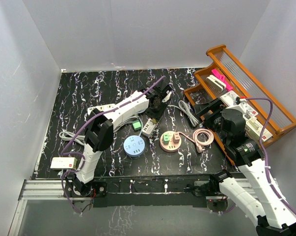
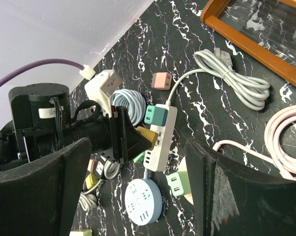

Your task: Insert the plug

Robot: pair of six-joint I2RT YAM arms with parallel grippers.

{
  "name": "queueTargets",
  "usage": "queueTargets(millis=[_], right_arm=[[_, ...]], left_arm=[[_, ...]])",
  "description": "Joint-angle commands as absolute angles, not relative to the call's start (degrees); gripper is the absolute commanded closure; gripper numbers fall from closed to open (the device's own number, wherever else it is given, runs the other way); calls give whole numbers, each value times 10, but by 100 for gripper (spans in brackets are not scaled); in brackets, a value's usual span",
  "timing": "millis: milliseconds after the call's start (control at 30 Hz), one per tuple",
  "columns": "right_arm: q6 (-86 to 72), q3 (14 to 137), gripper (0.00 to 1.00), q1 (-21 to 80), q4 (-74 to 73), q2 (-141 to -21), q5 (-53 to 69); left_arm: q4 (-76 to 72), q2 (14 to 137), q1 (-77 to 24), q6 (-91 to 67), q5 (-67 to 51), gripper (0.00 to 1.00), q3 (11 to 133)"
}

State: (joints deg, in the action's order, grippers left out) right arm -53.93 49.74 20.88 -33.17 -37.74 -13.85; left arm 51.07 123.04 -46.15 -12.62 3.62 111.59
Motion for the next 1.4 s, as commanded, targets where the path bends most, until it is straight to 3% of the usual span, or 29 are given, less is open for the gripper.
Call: queueTargets(millis=[0,1367], right_arm=[[-537,510,25,207,-319,-367,-155],[-530,510,24,207,-324,-382,-167]], left_arm=[[531,1235,-455,-125,43,100,1158],[415,1194,-441,-120,-17,100,1008]])
